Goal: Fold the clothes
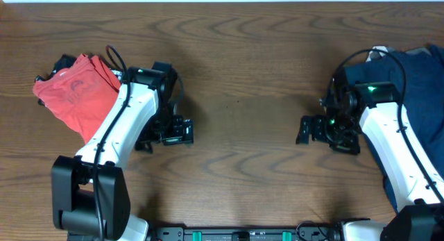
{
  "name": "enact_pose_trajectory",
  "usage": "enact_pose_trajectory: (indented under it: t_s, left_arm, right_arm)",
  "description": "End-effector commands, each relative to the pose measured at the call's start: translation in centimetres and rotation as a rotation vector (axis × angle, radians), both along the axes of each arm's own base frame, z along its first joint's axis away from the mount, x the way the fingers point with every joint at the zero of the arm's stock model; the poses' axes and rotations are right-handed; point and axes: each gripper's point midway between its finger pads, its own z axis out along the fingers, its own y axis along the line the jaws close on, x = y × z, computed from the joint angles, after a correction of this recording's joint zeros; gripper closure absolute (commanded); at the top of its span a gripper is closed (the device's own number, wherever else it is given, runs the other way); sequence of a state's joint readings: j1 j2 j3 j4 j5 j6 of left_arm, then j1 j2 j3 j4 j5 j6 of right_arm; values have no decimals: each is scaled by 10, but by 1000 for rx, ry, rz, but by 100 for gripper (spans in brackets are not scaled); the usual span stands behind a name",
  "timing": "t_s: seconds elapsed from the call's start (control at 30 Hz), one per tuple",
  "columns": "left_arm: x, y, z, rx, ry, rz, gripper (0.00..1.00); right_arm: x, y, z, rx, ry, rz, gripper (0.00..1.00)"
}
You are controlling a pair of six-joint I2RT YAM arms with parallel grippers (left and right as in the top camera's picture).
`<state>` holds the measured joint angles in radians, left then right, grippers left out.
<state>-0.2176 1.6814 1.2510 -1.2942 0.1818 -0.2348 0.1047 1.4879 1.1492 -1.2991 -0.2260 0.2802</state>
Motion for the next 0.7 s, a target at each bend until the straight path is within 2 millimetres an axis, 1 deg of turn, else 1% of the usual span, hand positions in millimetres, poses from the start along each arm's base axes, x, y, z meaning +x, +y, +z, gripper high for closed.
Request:
enact_pose_trajectory:
  t_s: [0.0, 0.1, 0.2, 0.3, 0.4, 0.47, 0.5, 0.57, 0.67]
  left_arm:
    - [0, 9, 22, 20, -115, -18, 2]
    - [2, 8, 45, -16, -292, -11, 2]
    - [1, 9, 75, -67, -530, 14, 2]
    - [-9, 9, 108, -122, -822, 4, 2]
    - [-22, 18, 134, -143, -1087, 27, 2]
    - [-33, 21, 154, -183, -1245, 40, 2]
    - [-41, 23, 162, -197, -1297, 44, 2]
    - [-58, 28, 175, -219, -1380, 50, 2]
    - [-78, 33, 189, -247, -1482, 58, 2]
  right_arm:
    - [-5, -7, 15, -12, -47, 9, 1]
    - [-2, -13, 32, -49, -170, -13, 1]
    - [7, -22, 59, -100, -400, -71, 1]
    - [9, -31, 87, -150, -664, -140, 1]
    - [5, -35, 110, -145, -886, -170, 1]
    - [-4, -37, 121, -119, -986, -186, 1]
    - [-11, -38, 124, -109, -1011, -189, 1]
    - [-25, -41, 127, -101, -1037, -194, 1]
    - [-42, -44, 127, -99, -1046, -195, 1]
